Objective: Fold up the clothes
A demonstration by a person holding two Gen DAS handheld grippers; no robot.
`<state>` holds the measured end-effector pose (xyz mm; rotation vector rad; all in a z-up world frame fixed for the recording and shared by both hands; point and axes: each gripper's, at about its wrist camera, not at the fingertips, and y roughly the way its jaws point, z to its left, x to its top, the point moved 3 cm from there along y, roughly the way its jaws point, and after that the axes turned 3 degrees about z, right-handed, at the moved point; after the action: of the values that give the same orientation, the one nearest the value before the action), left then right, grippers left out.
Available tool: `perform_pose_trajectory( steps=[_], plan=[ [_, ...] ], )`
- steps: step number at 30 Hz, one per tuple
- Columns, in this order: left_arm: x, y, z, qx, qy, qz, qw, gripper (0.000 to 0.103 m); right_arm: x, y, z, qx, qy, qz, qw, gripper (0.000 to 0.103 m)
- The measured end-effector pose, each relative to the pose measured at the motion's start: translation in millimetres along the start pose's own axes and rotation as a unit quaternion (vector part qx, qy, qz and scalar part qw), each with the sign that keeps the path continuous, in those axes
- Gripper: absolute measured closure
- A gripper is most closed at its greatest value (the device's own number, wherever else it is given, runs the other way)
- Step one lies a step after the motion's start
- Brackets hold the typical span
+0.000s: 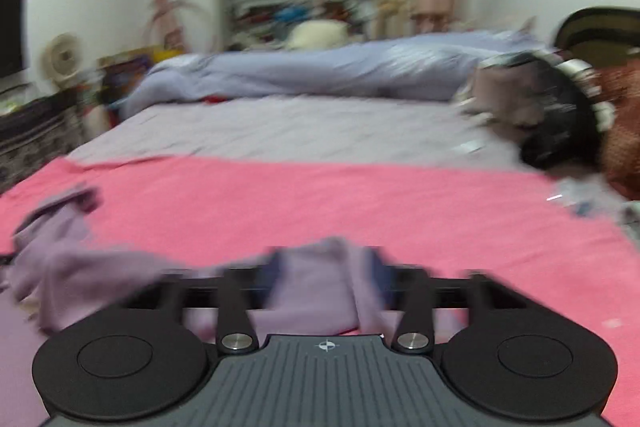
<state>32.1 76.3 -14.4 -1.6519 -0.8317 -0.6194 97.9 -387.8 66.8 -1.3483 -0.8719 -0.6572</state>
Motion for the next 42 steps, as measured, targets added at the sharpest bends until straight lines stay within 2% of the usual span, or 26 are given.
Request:
perform_pose_trajectory(
  steps=[2,4,5,7,8,9,10,11,12,14,15,17,18,19,21,22,26,27,28,31,42],
  plan=[
    [0,0,0,0.0,0.0,0.0,1.0,0.071,-3,13,19,0.007,-0.02,0.016,1.0,0.031],
    [0,0,-1,0.002,0.001,-0.001,1.0,0.07,-9,49,32,-0.026,-0.042,0.057,0.997,0.005],
    [-1,0,-2,0.003,0.002,-0.001,1.0,0.07,-13,66,39,-0.042,-0.053,0.077,0.995,0.002],
    [-1,-1,-2,0.005,0.004,-0.002,1.0,0.07,-19,99,51,-0.073,-0.073,0.115,0.988,0.013],
    [-1,-1,-3,0.005,0.005,-0.002,1.0,0.07,-19,96,50,-0.071,-0.061,0.106,0.99,0.017],
    [-1,-1,-3,0.005,0.005,-0.002,1.0,0.07,-19,92,48,-0.07,-0.05,0.098,0.991,0.049],
    [-2,-1,-2,0.004,0.004,-0.002,1.0,0.07,-18,89,47,-0.069,-0.039,0.09,0.993,0.099],
    [-2,-1,-2,0.003,0.002,-0.002,1.0,0.07,-18,85,45,-0.067,-0.027,0.082,0.994,0.096],
    [-2,-1,-1,0.001,0.0,-0.002,1.0,0.07,-18,81,43,-0.068,-0.018,0.072,0.995,0.101],
    [-2,-1,0,-0.001,-0.003,-0.002,1.0,0.07,-11,66,31,-0.111,-0.038,0.041,0.992,0.101],
    [-2,-1,0,-0.003,-0.004,-0.002,1.0,0.07,-8,62,21,-0.126,-0.042,0.04,0.99,0.1],
    [-2,-1,1,-0.004,-0.006,-0.002,1.0,0.07,-6,53,2,-0.139,-0.033,0.046,0.989,0.093],
    [-2,-1,1,-0.004,-0.006,-0.002,1.0,0.07,-9,54,1,-0.141,-0.03,0.048,0.988,0.08],
    [-2,-1,2,-0.005,-0.007,-0.002,1.0,0.07,-12,55,-1,-0.144,-0.026,0.05,0.988,0.052],
    [-2,-1,2,-0.005,-0.007,-0.002,1.0,0.07,-17,57,-3,-0.149,-0.019,0.055,0.987,0.022],
    [-2,-1,3,-0.005,-0.008,-0.002,1.0,0.07,-19,58,-4,-0.152,-0.016,0.058,0.987,0.022],
    [-1,-1,4,-0.006,-0.009,-0.002,0.9999,0.07,-30,62,-9,-0.162,-0.002,0.067,0.985,0.026],
    [-1,-1,4,-0.006,-0.009,-0.001,0.9999,0.07,-32,63,-10,-0.164,0.001,0.069,0.984,0.053],
    [-1,-1,4,-0.006,-0.008,-0.001,0.9999,0.07,-35,64,-11,-0.167,0.004,0.072,0.983,0.094],
    [-2,-1,6,-0.007,-0.008,-0.001,0.9999,0.07,-42,67,-15,-0.175,0.015,0.079,0.981,0.095],
    [-3,-2,6,-0.012,-0.011,-0.001,0.9999,0.069,-59,41,-102,-0.252,0.094,0.117,0.956,0.095]
  ],
)
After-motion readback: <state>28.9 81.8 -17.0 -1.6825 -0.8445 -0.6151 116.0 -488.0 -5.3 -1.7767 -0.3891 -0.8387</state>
